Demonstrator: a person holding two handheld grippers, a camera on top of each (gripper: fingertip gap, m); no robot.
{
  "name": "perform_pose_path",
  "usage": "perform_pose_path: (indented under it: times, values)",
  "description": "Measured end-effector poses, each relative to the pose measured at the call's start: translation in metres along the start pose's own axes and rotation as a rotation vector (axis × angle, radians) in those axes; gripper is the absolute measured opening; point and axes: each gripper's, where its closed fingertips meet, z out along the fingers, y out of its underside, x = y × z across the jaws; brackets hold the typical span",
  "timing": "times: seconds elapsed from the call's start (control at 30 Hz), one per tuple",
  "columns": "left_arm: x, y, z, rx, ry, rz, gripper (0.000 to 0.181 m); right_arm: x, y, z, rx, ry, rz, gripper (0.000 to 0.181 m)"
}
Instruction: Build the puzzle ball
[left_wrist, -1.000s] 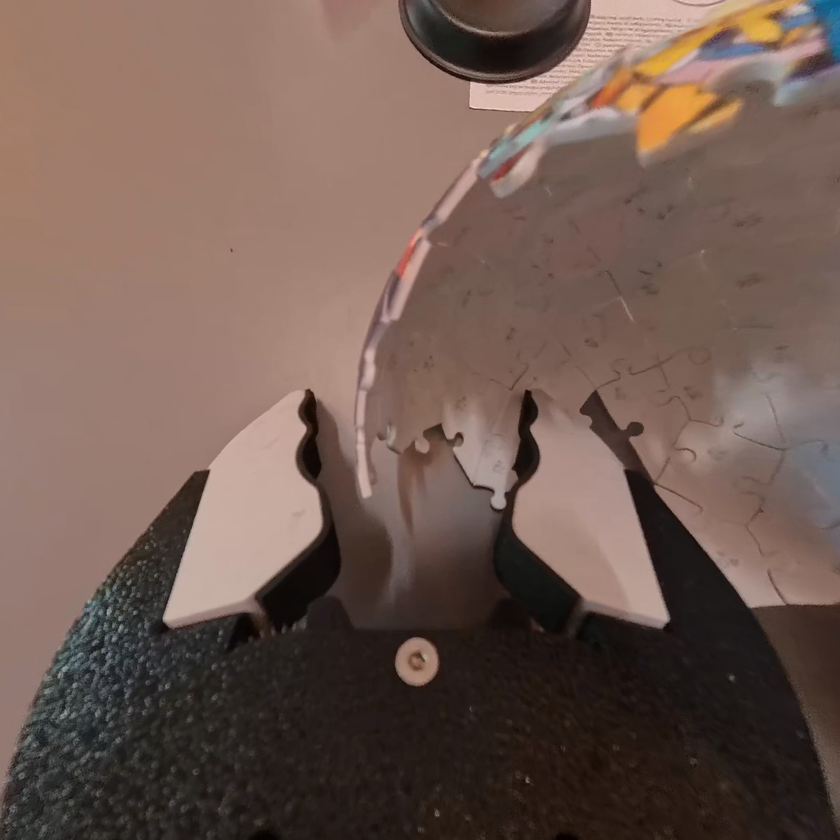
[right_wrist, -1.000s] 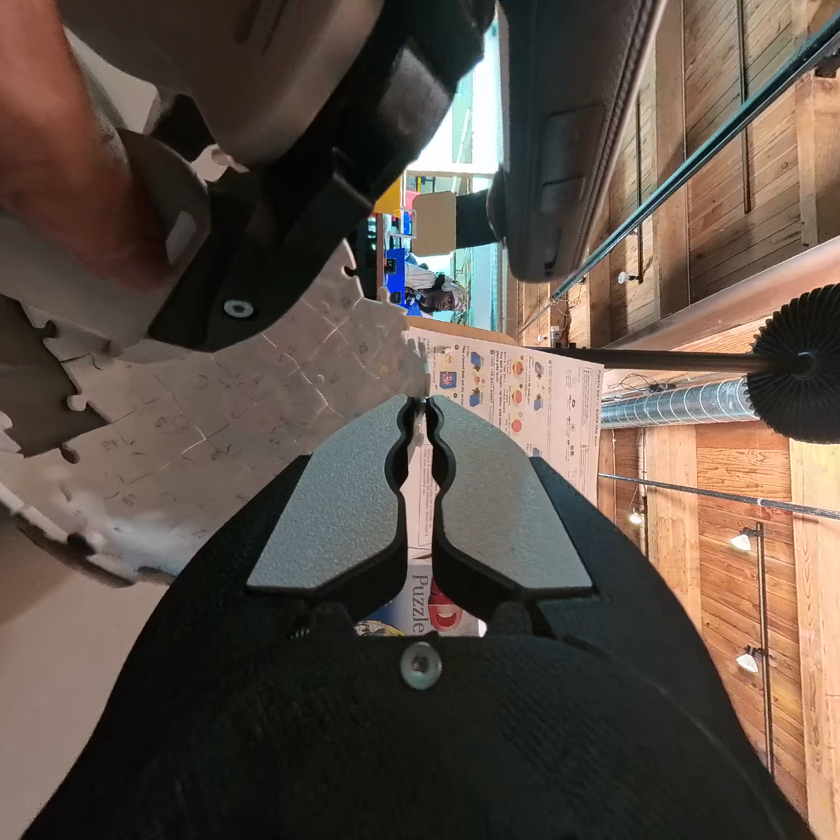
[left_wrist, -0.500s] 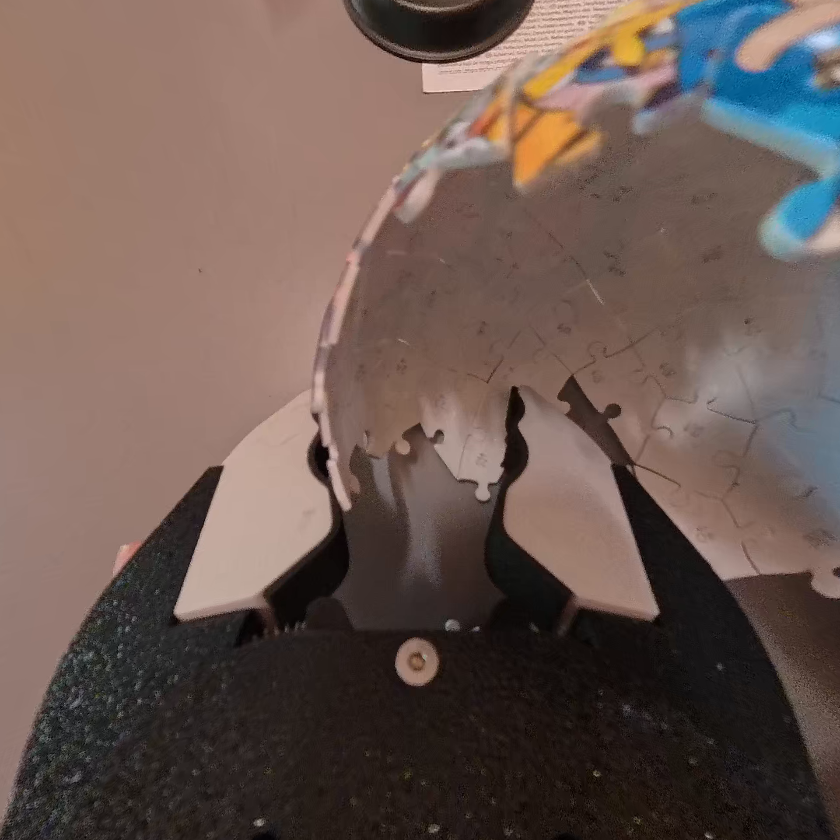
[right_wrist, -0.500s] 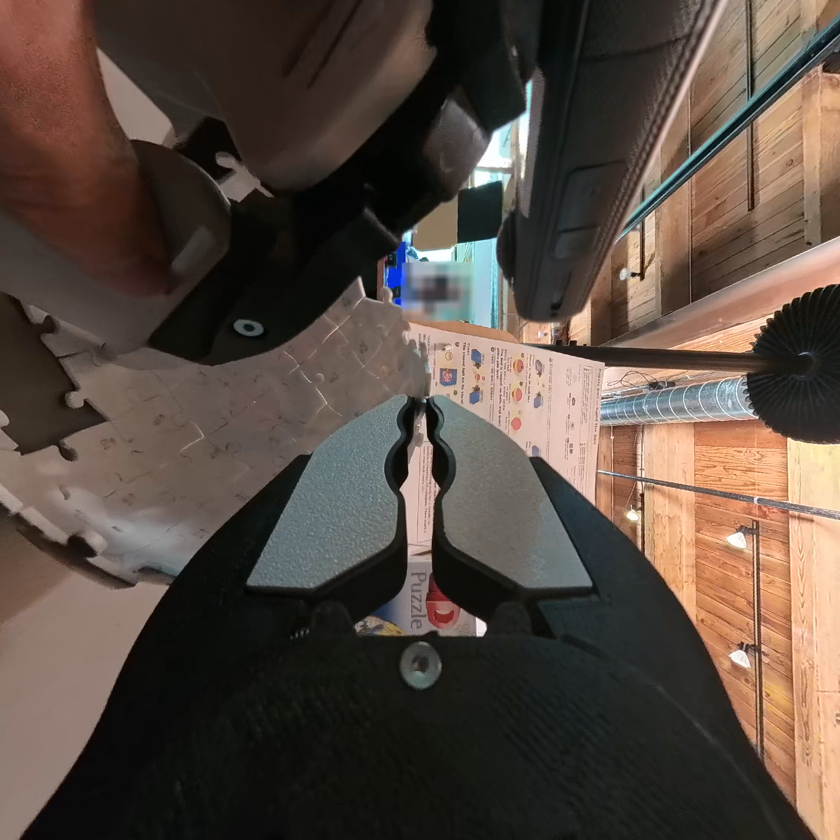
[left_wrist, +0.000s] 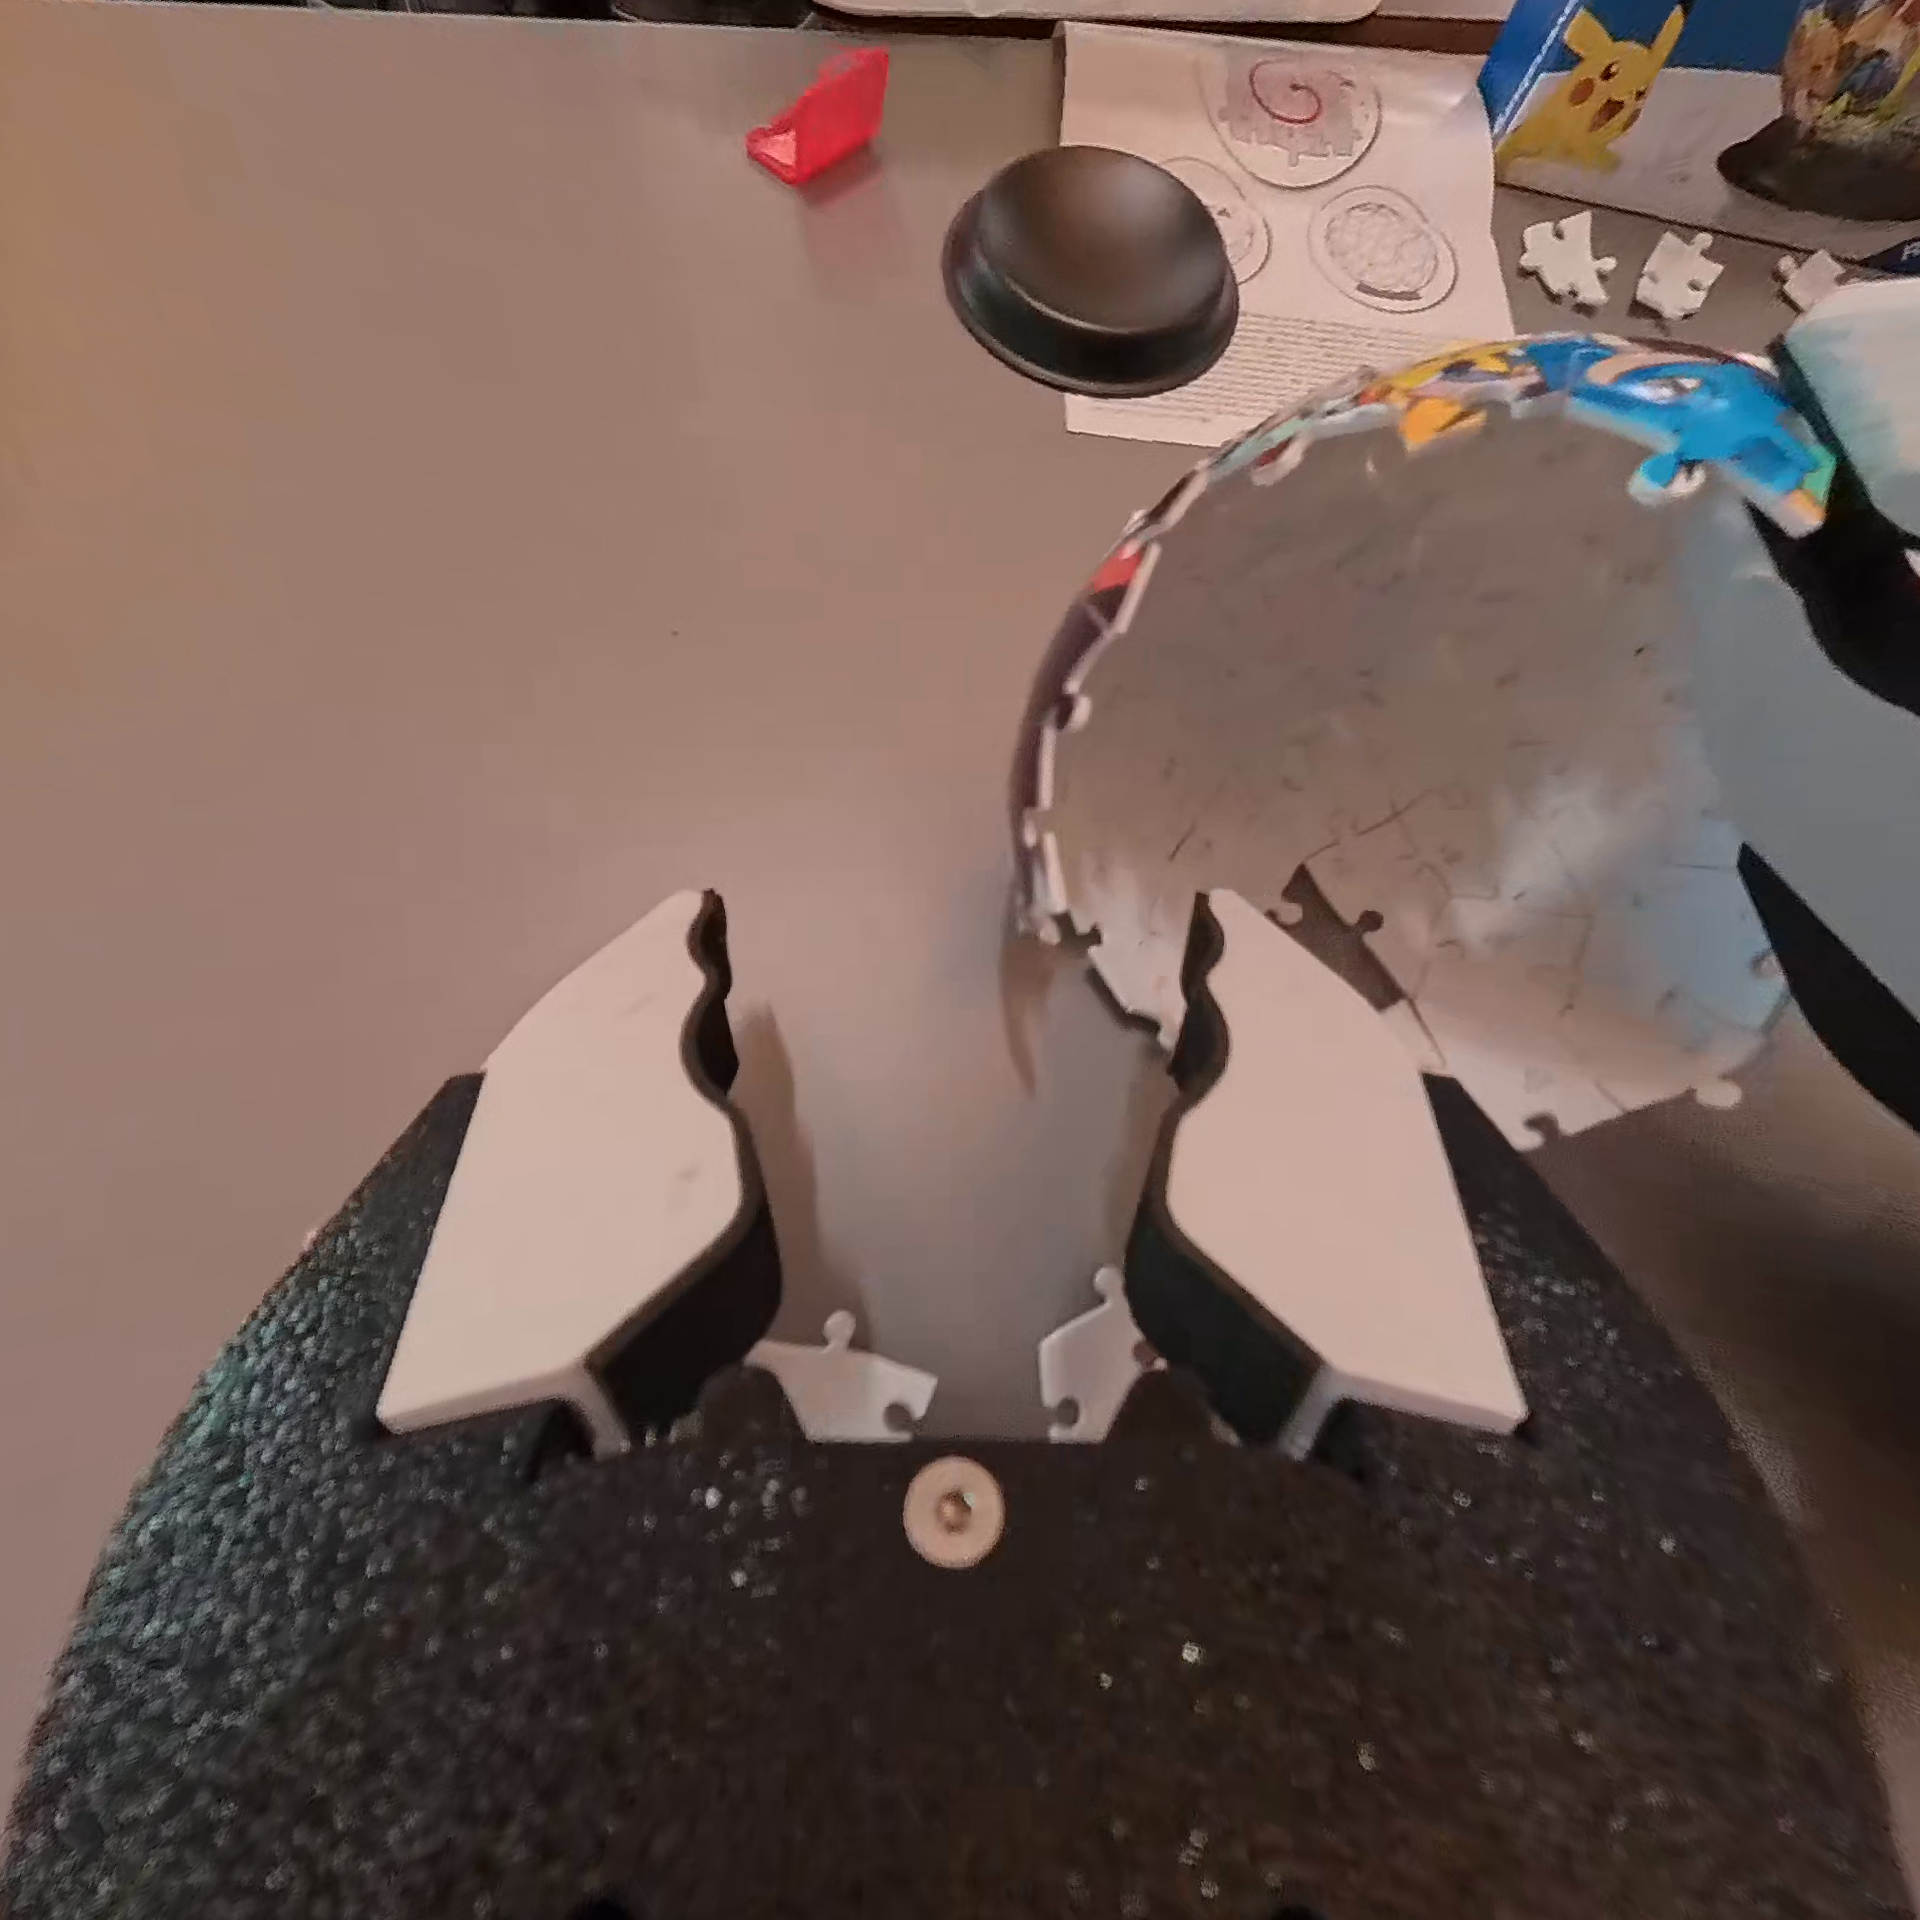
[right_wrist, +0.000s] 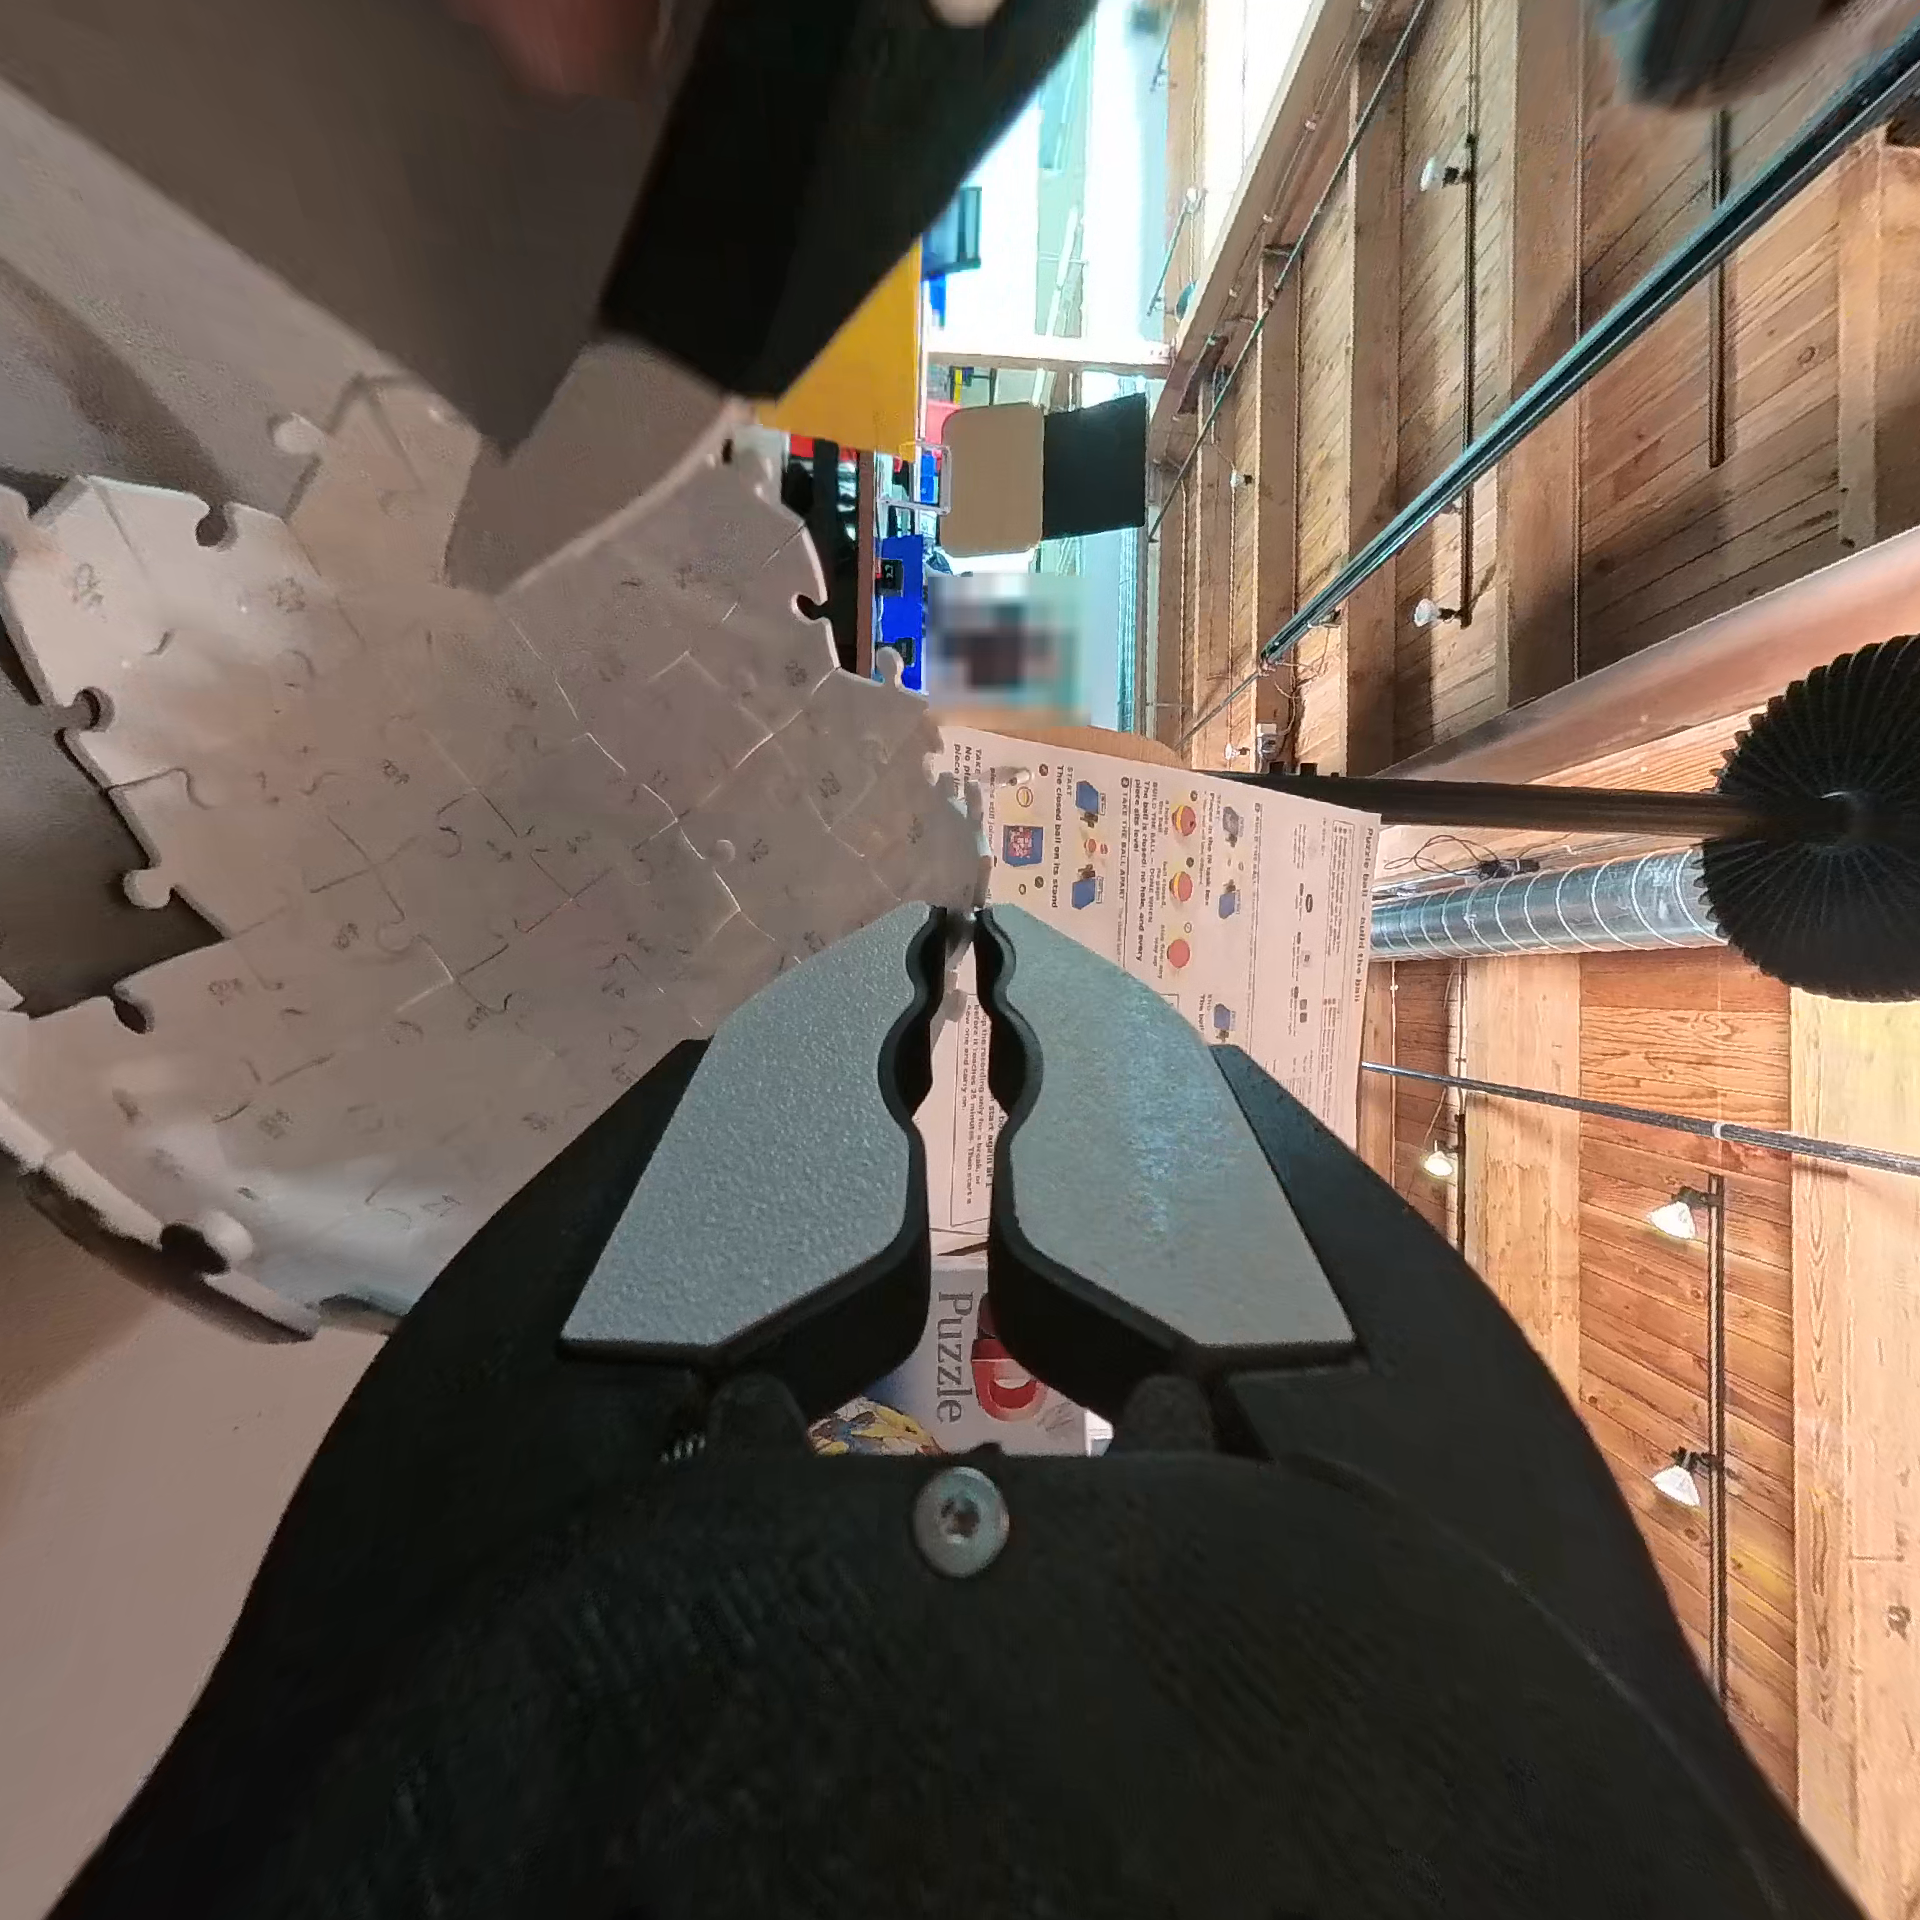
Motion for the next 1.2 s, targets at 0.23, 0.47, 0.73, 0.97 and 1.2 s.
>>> perform_pose_path:
  times: [0.23, 0.47, 0.73, 0.97, 1.2]
  values:
    - [0.0, 0.013, 0.008, -0.07, 0.004, 0.017, 0.082, 0.0, -0.002, 0.002, 0.002, -0.012, -0.032, 0.005]
    - [0.004, 0.024, 0.032, -0.161, -0.104, 0.07, 0.081, -0.001, -0.003, 0.01, -0.014, -0.071, -0.044, 0.005]
    - [0.004, 0.024, 0.033, -0.173, -0.111, 0.119, 0.076, 0.0, -0.01, 0.012, -0.003, -0.082, -0.055, 0.005]
    - [0.016, 0.011, 0.019, -0.061, 0.055, -0.037, 0.081, -0.001, -0.006, 0.012, -0.028, -0.077, -0.069, 0.005]
    - [-0.015, -0.001, -0.037, 0.046, 0.22, 0.02, 0.066, 0.0, -0.006, 0.009, -0.041, -0.047, -0.075, 0.006]
